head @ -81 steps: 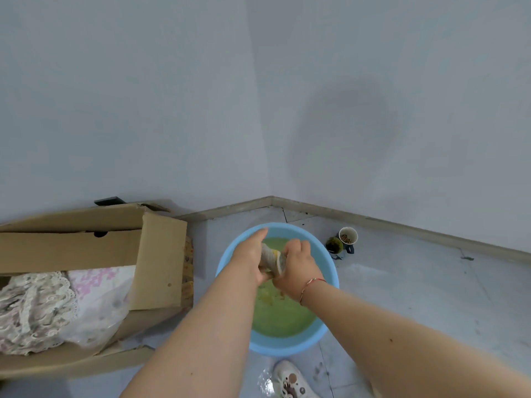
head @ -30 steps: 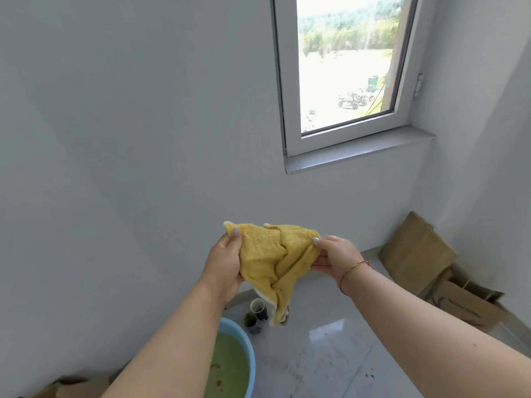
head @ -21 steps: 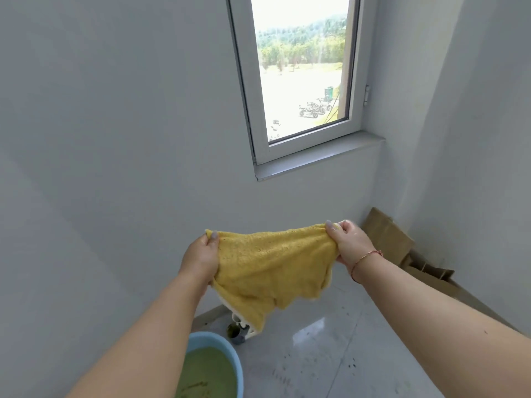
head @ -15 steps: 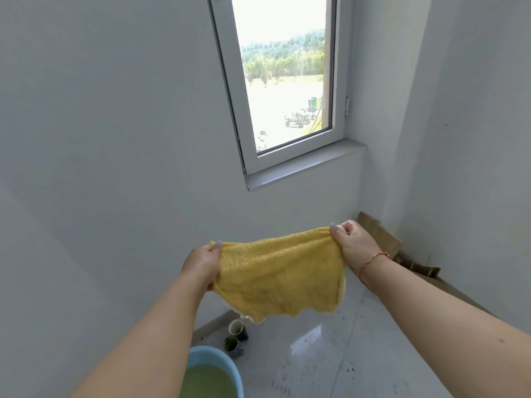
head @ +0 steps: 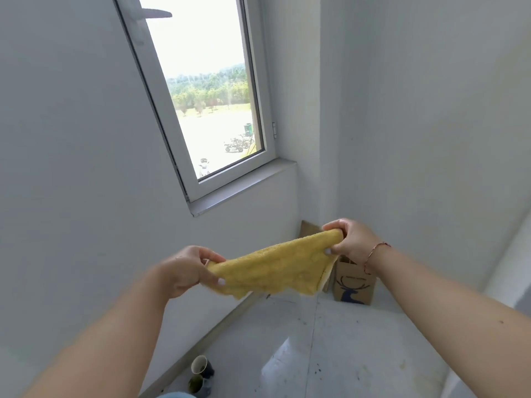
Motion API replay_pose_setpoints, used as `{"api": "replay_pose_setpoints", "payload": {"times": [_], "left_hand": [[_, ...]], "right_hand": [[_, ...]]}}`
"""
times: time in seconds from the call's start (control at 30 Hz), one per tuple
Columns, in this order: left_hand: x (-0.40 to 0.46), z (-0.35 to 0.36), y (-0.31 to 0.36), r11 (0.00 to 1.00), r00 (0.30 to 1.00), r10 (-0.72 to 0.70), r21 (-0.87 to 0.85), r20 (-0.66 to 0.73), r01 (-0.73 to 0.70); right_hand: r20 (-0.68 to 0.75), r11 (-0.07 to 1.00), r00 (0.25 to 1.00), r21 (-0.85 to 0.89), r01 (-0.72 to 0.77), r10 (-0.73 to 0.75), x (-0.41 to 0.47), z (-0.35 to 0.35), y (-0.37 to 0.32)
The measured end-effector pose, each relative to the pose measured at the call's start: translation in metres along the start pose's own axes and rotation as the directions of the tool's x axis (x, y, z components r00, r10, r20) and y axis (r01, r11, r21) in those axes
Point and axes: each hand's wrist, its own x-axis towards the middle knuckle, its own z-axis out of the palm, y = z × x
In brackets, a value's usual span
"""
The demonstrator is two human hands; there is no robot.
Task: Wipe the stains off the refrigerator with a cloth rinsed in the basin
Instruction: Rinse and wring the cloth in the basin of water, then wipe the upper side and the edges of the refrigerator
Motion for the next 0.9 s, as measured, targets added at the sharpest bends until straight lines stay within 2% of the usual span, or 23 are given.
{"api": "replay_pose_setpoints", "payload": {"times": [0.1, 0.2, 0.23, 0.3, 0.37, 0.4, 0.43, 0.5, 0.53, 0.57, 0.63, 0.77, 0.83, 0.9], "left_hand": [[0.009, 0.012, 0.017, 0.967, 0.996, 0.089, 0.241, 0.0, -0.086], [0.008, 0.029, 0.039, 0.903, 0.977, 0.211, 0.381, 0.012, -0.2], [0.007, 0.034, 0.043, 0.905, 0.964, 0.263, 0.338, 0.035, -0.259], [0.003, 0.053, 0.052, 0.949, 0.948, 0.307, 0.047, 0.088, -0.312], [-0.002, 0.083, 0.063, 0.924, 0.948, 0.307, -0.266, 0.084, -0.275], [-0.004, 0.106, 0.071, 0.901, 0.95, 0.307, -0.34, 0.057, -0.27], [-0.006, 0.124, 0.075, 0.881, 0.952, 0.306, -0.377, -0.003, -0.285], [-0.012, 0.172, 0.085, 0.867, 0.935, 0.313, -0.352, -0.166, -0.352], [-0.013, 0.191, 0.089, 0.871, 0.915, 0.316, -0.306, -0.249, -0.384], [-0.014, 0.205, 0.091, 0.877, 0.895, 0.32, -0.26, -0.311, -0.404], [-0.02, 0.229, 0.101, 0.885, 0.885, 0.319, -0.228, -0.341, -0.406], [-0.048, 0.29, 0.13, 0.895, 0.952, 0.235, -0.338, -0.199, -0.291], [-0.072, 0.328, 0.143, 0.904, 0.974, 0.205, -0.361, -0.102, -0.228], [-0.097, 0.368, 0.156, 0.911, 0.974, 0.22, -0.345, -0.053, -0.225]], "right_hand": [[-0.145, 0.974, 0.987, -0.223, 0.03, -0.064, -0.021, -0.021, 0.009], [-0.219, 0.945, 0.969, -0.326, 0.034, -0.11, -0.041, -0.047, 0.021], [-0.258, 0.962, 0.962, -0.271, 0.02, -0.093, -0.045, -0.056, 0.025], [-0.313, 0.999, 0.95, 0.034, -0.005, 0.016, -0.063, -0.075, 0.036], [-0.313, 0.914, 0.938, 0.406, -0.009, 0.148, -0.08, -0.085, 0.043], [-0.359, 0.875, 0.913, 0.483, 0.004, 0.194, -0.09, -0.091, 0.049], [-0.455, 0.897, 0.863, 0.442, 0.006, 0.218, -0.094, -0.092, 0.052], [-0.707, 0.977, 0.682, 0.204, -0.057, 0.187, -0.112, -0.104, 0.063], [-0.788, 0.99, 0.6, 0.089, -0.11, 0.138, -0.122, -0.11, 0.069], [-0.824, 0.988, 0.557, 0.02, -0.152, 0.103, -0.13, -0.115, 0.071], [-0.821, 0.977, 0.555, 0.014, -0.214, 0.133, -0.15, -0.133, 0.083], [-0.765, 0.932, 0.57, 0.108, -0.345, 0.299, -0.207, -0.186, 0.131], [-0.752, 0.905, 0.531, 0.207, -0.372, 0.391, -0.246, -0.21, 0.15], [-0.732, 0.87, 0.484, 0.32, -0.375, 0.478, -0.287, -0.231, 0.164]]}}
